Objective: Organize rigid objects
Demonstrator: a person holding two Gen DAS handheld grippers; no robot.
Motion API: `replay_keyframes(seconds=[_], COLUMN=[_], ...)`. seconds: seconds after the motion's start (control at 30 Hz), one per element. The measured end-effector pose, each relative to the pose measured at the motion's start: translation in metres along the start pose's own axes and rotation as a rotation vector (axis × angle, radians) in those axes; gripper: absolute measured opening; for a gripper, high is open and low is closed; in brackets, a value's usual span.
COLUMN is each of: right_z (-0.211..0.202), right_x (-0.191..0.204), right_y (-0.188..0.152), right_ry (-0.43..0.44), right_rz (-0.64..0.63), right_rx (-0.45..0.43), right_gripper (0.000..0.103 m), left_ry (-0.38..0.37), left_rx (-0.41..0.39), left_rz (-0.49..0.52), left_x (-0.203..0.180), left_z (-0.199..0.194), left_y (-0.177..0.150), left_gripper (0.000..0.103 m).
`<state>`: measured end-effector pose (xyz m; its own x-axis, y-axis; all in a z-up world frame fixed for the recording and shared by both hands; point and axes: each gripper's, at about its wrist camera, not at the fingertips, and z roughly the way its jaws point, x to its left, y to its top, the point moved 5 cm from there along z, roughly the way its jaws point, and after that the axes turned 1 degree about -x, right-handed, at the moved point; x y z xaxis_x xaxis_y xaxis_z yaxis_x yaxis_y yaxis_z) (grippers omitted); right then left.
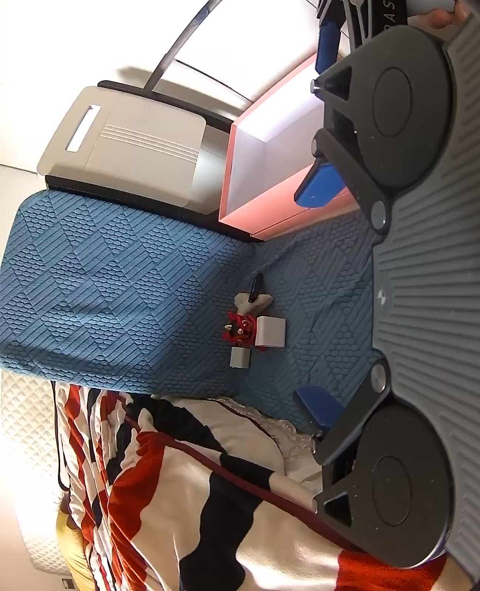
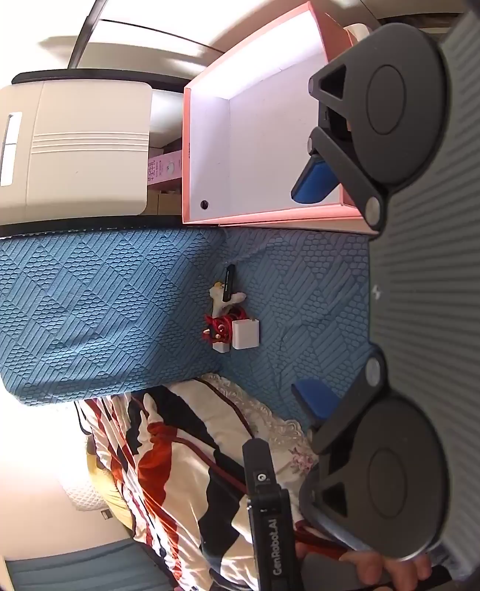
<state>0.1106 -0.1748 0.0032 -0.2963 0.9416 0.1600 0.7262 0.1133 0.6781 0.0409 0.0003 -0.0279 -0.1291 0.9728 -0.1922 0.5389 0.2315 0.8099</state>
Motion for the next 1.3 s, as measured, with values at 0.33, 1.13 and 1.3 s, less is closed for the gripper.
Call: replay_keyframes(seconds=[0.33, 1.13, 1.3], right_z=[-0.004, 0.001, 0.002], right_x=[-0.003, -0.004, -0.006], right_y=[0.002, 0.001, 0.001], right_ry=[-0.006, -0.031, -0.035], right_rz=[-0.002, -0.037, -0.038], right_rx=[-0.005, -0.013, -0.015], right_gripper=[0.103, 0.103, 0.103], left_ry=[0.021, 0.032, 0.028], left_rx=[-0.006, 0.010, 0.013], left_rz=[0.011, 0.024, 0.042], left_x=[0.000, -0.004, -0.008], left_z=[-0.005, 0.000, 0.000], left_y=[0.002, -0.004, -0.005], left_gripper=[0.103, 0.103, 0.103])
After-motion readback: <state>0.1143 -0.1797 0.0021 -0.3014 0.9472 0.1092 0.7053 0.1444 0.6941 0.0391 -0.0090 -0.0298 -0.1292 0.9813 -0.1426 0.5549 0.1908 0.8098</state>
